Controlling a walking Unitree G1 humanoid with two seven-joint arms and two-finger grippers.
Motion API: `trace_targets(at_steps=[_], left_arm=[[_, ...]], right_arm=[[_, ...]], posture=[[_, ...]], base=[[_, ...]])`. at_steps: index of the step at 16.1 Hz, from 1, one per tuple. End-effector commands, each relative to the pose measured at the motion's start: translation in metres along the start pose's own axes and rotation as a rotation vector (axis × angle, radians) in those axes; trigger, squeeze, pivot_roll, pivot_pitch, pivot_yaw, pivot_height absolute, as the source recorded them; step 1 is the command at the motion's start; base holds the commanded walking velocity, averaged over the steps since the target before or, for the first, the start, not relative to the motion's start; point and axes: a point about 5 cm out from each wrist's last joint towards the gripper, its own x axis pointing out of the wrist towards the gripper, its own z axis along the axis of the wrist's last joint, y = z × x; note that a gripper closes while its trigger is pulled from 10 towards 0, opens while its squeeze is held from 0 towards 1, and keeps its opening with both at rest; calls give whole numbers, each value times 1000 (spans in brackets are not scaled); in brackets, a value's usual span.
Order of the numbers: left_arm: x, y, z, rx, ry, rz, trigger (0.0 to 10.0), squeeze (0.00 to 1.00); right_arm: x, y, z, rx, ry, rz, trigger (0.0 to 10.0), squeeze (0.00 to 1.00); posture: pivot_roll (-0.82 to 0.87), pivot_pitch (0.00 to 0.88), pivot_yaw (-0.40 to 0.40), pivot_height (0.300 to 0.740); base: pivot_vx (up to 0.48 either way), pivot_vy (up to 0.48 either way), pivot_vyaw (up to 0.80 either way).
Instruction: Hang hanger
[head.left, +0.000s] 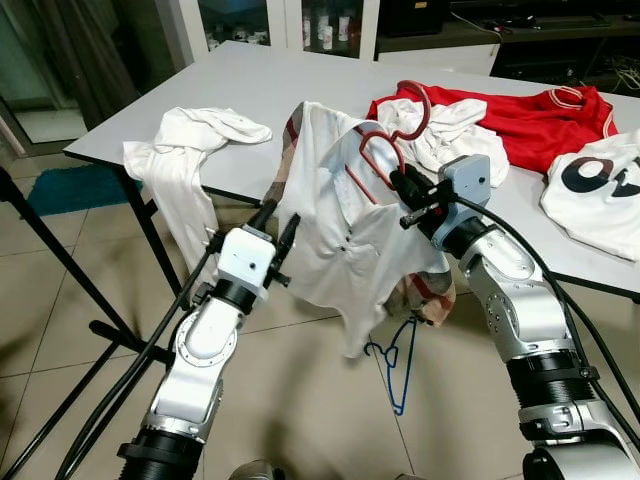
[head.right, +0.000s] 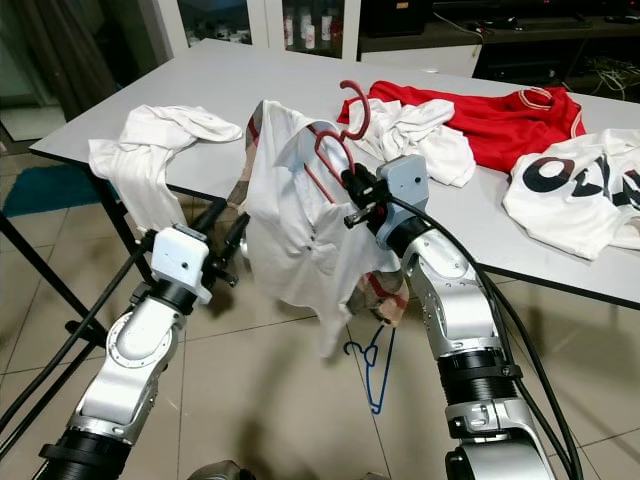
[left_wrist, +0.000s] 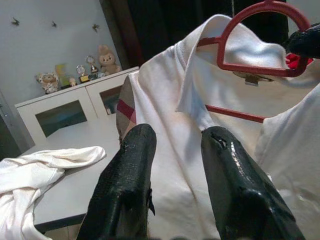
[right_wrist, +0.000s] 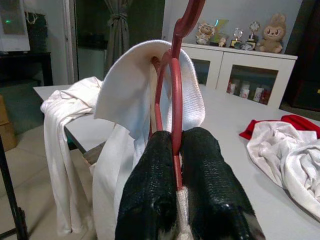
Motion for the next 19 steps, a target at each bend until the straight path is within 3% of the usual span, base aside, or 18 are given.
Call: trace_targets(at_steps=[1, 19], left_arm=[[1, 2, -2, 7, 17, 4, 10000, 0], [-1, -4, -1, -7, 17, -5, 10000, 0]], right_arm=[[5, -1, 12, -22, -50, 4, 10000, 0], [7, -3, 14, -29, -55, 12, 10000, 0]], posture=[[-1, 0, 23, 740], [-2, 0, 20, 740]], base=[[0, 0, 0], [473, 0, 0]])
